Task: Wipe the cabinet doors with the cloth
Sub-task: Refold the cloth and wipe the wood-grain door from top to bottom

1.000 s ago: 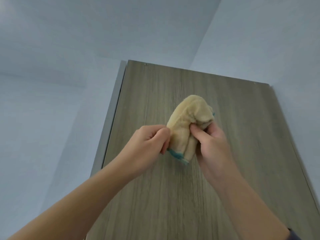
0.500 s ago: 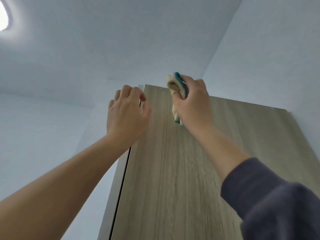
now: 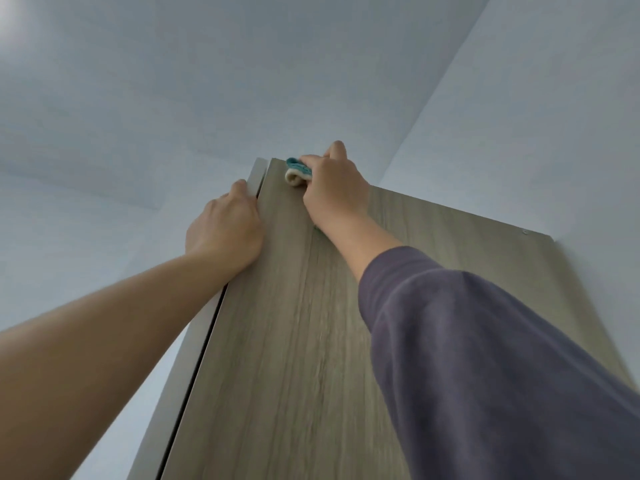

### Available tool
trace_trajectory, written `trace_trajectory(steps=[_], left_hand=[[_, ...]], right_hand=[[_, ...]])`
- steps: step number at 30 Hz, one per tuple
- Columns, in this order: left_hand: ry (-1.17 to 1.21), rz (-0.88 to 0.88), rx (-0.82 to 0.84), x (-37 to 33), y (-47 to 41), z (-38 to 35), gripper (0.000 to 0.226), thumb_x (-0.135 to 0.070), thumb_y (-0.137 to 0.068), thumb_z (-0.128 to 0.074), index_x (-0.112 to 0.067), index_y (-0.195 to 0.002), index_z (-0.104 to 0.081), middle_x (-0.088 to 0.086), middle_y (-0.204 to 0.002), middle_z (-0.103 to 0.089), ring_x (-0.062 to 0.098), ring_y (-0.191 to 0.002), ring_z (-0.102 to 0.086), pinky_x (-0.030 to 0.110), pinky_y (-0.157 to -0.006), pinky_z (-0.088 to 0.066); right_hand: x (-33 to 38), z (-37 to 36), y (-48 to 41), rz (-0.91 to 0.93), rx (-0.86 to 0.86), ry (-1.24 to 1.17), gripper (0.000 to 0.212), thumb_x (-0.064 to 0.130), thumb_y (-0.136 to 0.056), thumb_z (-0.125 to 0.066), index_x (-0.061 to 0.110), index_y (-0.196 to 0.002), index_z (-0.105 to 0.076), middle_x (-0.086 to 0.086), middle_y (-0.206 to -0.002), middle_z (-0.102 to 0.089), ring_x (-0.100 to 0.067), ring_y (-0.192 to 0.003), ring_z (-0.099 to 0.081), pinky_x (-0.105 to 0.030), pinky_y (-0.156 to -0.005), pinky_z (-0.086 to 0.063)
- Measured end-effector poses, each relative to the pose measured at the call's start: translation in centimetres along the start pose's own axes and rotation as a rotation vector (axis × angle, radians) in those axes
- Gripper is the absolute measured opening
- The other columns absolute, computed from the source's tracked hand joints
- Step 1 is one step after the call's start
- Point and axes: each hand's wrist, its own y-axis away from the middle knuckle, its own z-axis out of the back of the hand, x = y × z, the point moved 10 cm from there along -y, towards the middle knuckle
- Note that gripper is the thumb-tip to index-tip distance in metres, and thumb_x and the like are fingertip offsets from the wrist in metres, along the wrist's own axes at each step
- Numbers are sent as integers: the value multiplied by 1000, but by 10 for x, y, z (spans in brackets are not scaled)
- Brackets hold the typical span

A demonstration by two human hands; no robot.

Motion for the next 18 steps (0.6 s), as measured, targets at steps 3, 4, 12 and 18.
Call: trace_trajectory(steps=[3,4,12,18], left_hand=[[-81,-6,-32,-2,1,1,20,-19,-101,-23,-11,-100,-41,11,-87,-54,34,-84,-49,40,-66,-34],[-100,-6,-33,-2,0,1,20,-20,-101,-23,-11,-101,-41,12,-87,-54,34,-84,-50,40,-66,-34],[-113,70,-73,-2,3,-1,22,-22,-102,-23,-12,-109,-42,10,-82,-50,35,-83,-51,40,-66,-35],[-61,72,-68,2,3,1,35,-31,-104,-21,-15,-126,-43,20,-108,-58,36,-94,-51,44,-77,-43]], right_hand=[[-50,15,6,-82,9,72,35,12,-95,-49,23,-127,-60,-5,-116,-42,-20,-89,-46,-32,-66,-35],[-72,21,9,-122,13,83,34,13,-96,-48,23,-126,-60,-6,-116,-42,-21,-89,-47,-32,-68,-36],[-240,68,48,-376,13,143,35,14,-100,-43,23,-129,-59,-13,-120,-42,-27,-85,-48,-34,-73,-38],[-300,91,70,-459,-24,163,33,21,-101,-45,26,-130,-60,-14,-122,-44,-31,-88,-51,-33,-74,-39]])
